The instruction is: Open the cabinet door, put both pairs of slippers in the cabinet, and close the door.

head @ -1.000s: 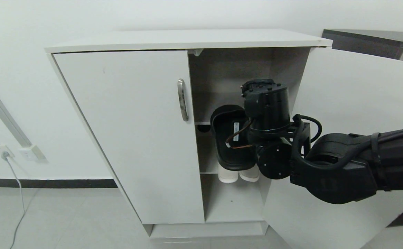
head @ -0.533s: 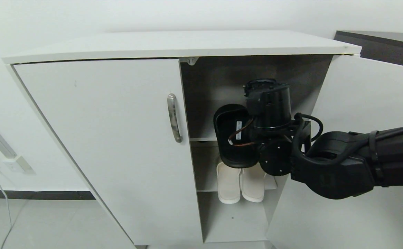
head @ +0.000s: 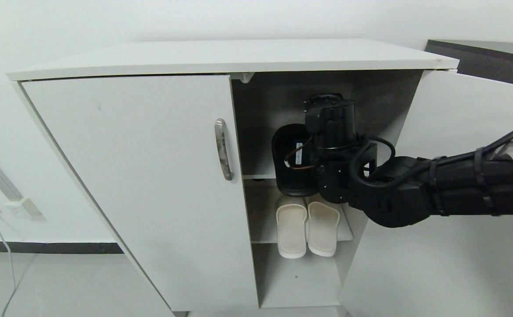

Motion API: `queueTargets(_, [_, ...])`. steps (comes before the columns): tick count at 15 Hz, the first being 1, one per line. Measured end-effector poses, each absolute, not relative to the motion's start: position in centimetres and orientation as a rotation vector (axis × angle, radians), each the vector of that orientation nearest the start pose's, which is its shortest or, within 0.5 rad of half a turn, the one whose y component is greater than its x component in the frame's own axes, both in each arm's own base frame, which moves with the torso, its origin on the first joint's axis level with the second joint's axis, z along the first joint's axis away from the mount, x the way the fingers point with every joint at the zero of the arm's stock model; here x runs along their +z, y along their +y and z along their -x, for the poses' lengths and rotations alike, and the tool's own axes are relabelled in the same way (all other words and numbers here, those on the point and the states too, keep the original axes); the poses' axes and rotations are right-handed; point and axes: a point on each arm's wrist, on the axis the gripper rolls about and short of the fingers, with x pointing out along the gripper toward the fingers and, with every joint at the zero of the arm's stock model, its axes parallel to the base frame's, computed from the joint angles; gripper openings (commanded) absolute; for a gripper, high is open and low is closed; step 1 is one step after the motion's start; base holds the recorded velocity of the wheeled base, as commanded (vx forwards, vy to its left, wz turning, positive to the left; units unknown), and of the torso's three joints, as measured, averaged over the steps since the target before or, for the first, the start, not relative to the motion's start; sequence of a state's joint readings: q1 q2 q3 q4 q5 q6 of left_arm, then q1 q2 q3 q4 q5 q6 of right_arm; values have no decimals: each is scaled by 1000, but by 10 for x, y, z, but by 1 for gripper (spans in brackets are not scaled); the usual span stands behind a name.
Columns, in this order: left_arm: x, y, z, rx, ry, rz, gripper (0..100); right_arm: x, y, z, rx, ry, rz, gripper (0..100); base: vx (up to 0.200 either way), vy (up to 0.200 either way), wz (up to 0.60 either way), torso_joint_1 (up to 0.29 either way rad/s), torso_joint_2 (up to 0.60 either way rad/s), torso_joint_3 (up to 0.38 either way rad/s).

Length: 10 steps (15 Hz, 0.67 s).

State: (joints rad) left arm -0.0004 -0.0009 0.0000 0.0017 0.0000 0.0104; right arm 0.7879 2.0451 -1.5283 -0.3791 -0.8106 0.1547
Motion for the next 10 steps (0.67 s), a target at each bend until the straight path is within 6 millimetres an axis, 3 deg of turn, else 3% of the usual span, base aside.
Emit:
queueTargets(5, [75,0,23,1,1,-10,0,229,290,-337,-22,87,-66,0,0,0,0,0,0,0])
queueTargets(10, [75,0,23,1,1,-9,0,221,291,-344,-32,98,-55,0,0,0,0,0,0,0])
